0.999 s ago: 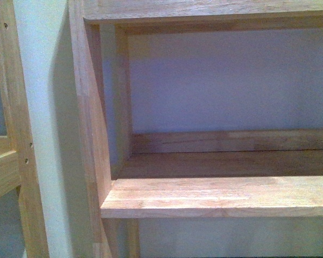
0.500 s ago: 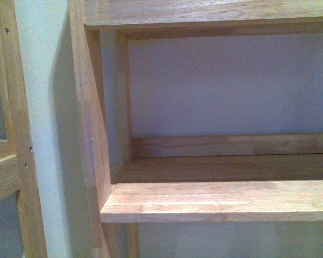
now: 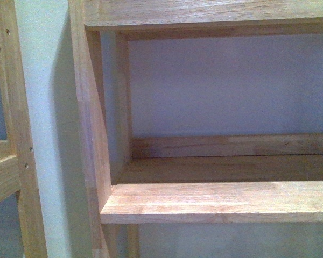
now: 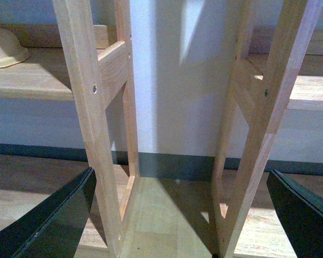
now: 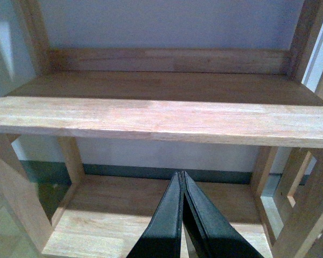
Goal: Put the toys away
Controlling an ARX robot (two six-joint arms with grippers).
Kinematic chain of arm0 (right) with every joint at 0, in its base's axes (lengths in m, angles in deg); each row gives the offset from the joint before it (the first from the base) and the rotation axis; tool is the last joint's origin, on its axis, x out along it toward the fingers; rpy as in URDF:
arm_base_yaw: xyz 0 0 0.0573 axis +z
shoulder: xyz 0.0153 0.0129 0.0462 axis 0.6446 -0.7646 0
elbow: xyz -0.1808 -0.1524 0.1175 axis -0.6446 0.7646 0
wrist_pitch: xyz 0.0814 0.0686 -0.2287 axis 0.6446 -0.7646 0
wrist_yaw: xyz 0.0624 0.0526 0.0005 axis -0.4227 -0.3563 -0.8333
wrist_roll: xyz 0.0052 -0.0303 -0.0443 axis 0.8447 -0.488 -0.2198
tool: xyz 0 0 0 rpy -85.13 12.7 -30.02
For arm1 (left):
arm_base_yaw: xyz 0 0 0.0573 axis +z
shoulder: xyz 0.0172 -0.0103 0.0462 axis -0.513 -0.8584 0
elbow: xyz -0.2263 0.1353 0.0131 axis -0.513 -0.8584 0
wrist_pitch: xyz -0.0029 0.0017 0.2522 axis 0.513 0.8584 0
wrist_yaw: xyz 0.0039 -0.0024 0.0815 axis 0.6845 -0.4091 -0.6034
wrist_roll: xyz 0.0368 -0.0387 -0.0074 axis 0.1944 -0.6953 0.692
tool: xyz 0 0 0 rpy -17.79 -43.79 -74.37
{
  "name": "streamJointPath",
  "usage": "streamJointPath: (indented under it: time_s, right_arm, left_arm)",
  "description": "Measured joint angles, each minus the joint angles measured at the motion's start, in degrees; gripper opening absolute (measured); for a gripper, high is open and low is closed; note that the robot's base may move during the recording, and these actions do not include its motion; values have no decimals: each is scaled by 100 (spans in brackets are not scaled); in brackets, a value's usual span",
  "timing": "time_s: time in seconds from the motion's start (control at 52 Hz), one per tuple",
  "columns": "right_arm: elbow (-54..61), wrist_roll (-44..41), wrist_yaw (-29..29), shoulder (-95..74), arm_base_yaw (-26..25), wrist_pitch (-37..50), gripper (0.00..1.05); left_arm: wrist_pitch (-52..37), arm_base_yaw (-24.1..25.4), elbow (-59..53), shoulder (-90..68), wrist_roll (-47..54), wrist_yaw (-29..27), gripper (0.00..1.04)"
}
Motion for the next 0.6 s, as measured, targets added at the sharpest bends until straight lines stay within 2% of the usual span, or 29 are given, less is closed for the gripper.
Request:
streamJointPath:
  time_s: [0.596]
  right_arm:
    - [835, -2, 0, 601, 0, 254, 4]
  left_arm:
    - [0, 0, 0, 0, 0, 0, 98]
